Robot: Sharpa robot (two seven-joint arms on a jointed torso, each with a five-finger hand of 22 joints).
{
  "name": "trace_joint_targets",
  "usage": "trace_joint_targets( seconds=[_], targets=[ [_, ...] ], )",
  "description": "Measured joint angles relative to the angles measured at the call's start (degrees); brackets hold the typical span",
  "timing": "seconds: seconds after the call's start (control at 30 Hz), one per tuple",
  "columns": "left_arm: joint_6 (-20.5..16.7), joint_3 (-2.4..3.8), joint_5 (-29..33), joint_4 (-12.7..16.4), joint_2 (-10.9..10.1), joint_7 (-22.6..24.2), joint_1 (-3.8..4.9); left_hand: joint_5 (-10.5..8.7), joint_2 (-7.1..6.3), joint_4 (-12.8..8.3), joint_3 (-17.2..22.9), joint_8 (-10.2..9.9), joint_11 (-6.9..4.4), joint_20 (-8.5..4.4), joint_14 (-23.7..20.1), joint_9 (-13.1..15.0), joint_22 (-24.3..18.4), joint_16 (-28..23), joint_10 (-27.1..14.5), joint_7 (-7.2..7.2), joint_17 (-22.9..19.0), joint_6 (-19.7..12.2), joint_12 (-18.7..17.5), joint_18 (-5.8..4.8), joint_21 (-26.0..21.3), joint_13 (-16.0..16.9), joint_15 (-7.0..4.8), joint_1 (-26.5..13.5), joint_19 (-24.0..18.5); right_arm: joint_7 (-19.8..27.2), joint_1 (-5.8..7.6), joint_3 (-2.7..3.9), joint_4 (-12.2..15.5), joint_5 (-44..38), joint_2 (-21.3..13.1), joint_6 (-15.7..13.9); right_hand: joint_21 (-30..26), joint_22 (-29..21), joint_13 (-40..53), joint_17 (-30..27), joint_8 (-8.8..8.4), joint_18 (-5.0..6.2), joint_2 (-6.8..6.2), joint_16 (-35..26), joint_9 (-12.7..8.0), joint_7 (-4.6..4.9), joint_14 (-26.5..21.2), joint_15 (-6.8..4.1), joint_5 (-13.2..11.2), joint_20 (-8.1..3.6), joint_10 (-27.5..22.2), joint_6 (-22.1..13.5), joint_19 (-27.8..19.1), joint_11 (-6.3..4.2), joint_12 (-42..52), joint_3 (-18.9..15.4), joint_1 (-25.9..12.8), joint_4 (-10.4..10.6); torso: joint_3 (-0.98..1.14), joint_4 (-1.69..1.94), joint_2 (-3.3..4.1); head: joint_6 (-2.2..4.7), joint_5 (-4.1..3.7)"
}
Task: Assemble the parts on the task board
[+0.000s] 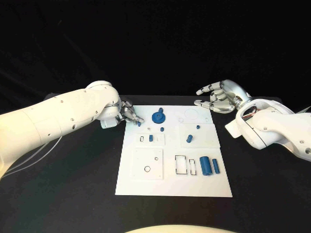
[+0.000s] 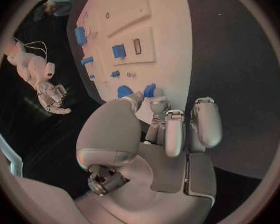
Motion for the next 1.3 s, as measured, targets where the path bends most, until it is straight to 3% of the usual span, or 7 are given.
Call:
trace_joint_targets(
  seconds=[0.37, 0.5, 0.73, 0.87, 0.93, 1.23, 1.3],
  targets=[
    [0.1, -0.05, 1.0, -0.1, 0.0, 0.1, 0.02, 0.00, 0.86, -0.5, 1.7, 0.0, 0.00, 0.00, 0.0, -0.1, 0.1, 0.0, 0.0, -0.21, 0.0, 0.2, 0.0, 0.00, 0.0, 0.0, 0.00, 2.6, 0.0, 0.0, -0.01, 0.00, 0.0, 0.0, 0.0, 0.0, 0.0, 0.0, 0.0, 0.0, 0.00, 0.00, 0.00, 0.0, 0.0, 0.00, 0.0, 0.00, 0.0, 0.00, 0.0, 0.0, 0.0, 0.00, 0.0, 0.0, 0.0, 0.0, 0.00, 0.01, 0.00, -0.02, 0.27],
    [0.1, -0.02, 1.5, -0.1, 0.0, 0.1, 0.11, -0.13, 1.46, -3.1, 6.1, -0.1, -0.41, 0.00, 0.0, -0.3, 0.3, 0.0, 0.0, -0.17, 0.0, 0.2, 0.0, 0.00, 0.0, 0.0, 0.00, 6.4, 0.0, 0.0, -0.01, 0.00, 0.0, 0.0, 0.0, 0.0, 0.0, 0.0, 0.0, 0.0, 0.00, 0.00, 0.00, 0.0, 0.0, 0.00, 0.0, 0.00, 0.0, 0.00, 0.0, 0.0, 0.0, 0.00, 0.0, 0.0, 0.0, 0.0, 0.00, -0.02, -0.01, -0.02, 0.31],
    [0.1, -0.10, 2.5, 0.0, -0.1, 0.2, -0.02, -0.40, -1.30, -1.4, 14.1, 1.7, -0.40, -0.12, 0.0, 0.7, 0.7, 0.0, 0.0, 0.20, 0.0, -0.6, 0.0, 0.00, 0.0, -0.5, 0.00, 5.7, 0.1, 0.0, -0.02, 0.00, -0.1, 0.0, 0.0, 0.0, 0.0, 0.0, 0.0, 0.0, 0.23, 0.00, 0.00, 0.0, -0.1, 0.00, 0.0, 0.00, 0.0, 0.00, 0.0, 0.0, 0.0, 0.00, 0.0, 0.2, 0.0, 0.2, 0.00, -0.03, 0.00, -0.04, 0.30],
    [0.1, -0.11, 3.2, 0.2, -0.3, 0.1, -0.03, -0.40, -1.78, -2.1, 16.1, 2.3, -0.39, -0.12, 0.0, 1.7, 0.8, 0.0, 0.0, 0.38, 0.0, -0.8, 0.0, 0.00, 0.0, -0.5, 0.00, 4.0, 0.1, 0.0, -0.04, 0.00, -0.1, 0.0, 0.1, 0.0, 0.0, 0.0, 0.0, 0.0, 0.23, 0.00, 0.00, 0.0, -0.1, 0.00, 0.0, 0.00, 0.0, 0.00, 0.0, 0.0, 0.0, 0.00, 0.0, 0.2, 0.0, 0.2, 0.00, -0.03, 0.01, -0.09, 0.25],
    [0.1, -0.11, 3.6, 0.3, -0.4, 0.1, -0.04, -0.50, -2.17, -4.1, 18.5, 2.3, -0.18, -0.12, 0.0, 2.4, 0.9, 0.0, 0.2, 0.42, 0.0, -0.9, 0.0, 0.00, 0.0, -0.5, 0.00, 3.4, 0.1, 0.0, -0.05, 0.00, -0.1, 0.0, 0.1, 0.0, 0.0, 0.0, 0.0, 0.0, 0.23, 0.00, 0.00, 0.0, -0.1, 0.00, 0.0, 0.00, 0.0, 0.00, 0.0, 0.0, 0.0, 0.00, 0.0, 0.2, 0.0, 0.2, 0.00, -0.03, 0.01, -0.12, 0.23],
    [0.0, 0.12, 5.5, 1.8, -1.9, 0.1, -0.04, -0.16, -2.78, -3.7, 18.9, 3.1, -0.47, -0.12, 0.0, 3.2, 1.2, 0.0, 0.6, 0.44, 0.0, -0.9, 0.3, 0.00, 0.1, -0.3, 0.00, 1.8, 0.1, 0.0, -0.13, 0.00, -0.2, 0.0, 0.1, 0.0, 0.0, 0.0, 0.0, 0.0, 0.23, 0.00, 0.24, 0.0, -0.1, 0.00, 0.0, 0.00, 0.0, 0.00, 0.0, 0.0, 0.0, 0.00, 0.0, 0.2, -0.2, 0.2, -0.02, 0.00, 0.00, -0.12, 0.17],
    [0.0, 0.16, 6.1, 2.8, -2.6, 0.1, -0.04, 0.01, -3.04, -5.9, 21.4, 3.1, -0.51, -0.20, 0.0, 3.3, 1.4, 0.3, 1.0, 0.51, 0.0, -0.9, 0.6, -0.01, 0.3, -0.1, 0.00, 0.9, 0.3, 0.0, -0.14, 0.00, -0.3, 0.0, 0.1, 0.0, 0.0, 0.0, 0.0, 0.0, 0.23, 0.00, 0.23, 0.0, -0.1, 0.00, 0.0, 0.00, 0.0, 0.00, 0.0, 0.0, 0.0, 0.00, 0.0, 0.2, -0.2, 0.2, -0.02, 0.00, -0.01, -0.12, 0.21]
  ],
)
